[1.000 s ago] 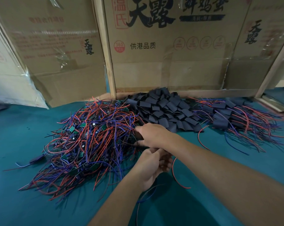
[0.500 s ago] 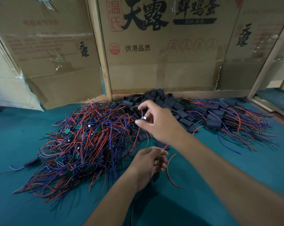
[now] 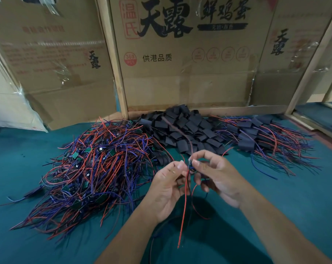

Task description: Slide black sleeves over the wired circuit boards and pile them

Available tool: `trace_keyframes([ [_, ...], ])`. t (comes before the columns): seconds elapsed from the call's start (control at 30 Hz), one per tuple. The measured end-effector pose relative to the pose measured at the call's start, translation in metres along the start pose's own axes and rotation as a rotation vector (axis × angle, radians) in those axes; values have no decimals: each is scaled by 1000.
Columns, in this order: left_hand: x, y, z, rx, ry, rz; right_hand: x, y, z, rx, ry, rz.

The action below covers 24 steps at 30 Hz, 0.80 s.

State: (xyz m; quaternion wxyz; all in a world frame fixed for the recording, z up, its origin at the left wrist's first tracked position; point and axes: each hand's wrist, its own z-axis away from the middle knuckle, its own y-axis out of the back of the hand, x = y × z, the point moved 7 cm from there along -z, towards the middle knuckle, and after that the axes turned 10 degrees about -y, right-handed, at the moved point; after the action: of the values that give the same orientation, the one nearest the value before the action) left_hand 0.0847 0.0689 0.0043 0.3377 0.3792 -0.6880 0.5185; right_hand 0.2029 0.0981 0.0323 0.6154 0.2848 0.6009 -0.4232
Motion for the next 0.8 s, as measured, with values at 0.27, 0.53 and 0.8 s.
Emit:
trace_keyframes([
  [0.27, -2, 4, 1, 4, 25, -115, 3, 11, 7, 42, 15, 164],
  [0.53, -6, 0, 4, -29, 86, -103, -6, 33, 17, -70, -7, 271],
  [0.8, -14, -8, 9, -91, 198, -142, -17, 41, 18, 39, 158, 533],
])
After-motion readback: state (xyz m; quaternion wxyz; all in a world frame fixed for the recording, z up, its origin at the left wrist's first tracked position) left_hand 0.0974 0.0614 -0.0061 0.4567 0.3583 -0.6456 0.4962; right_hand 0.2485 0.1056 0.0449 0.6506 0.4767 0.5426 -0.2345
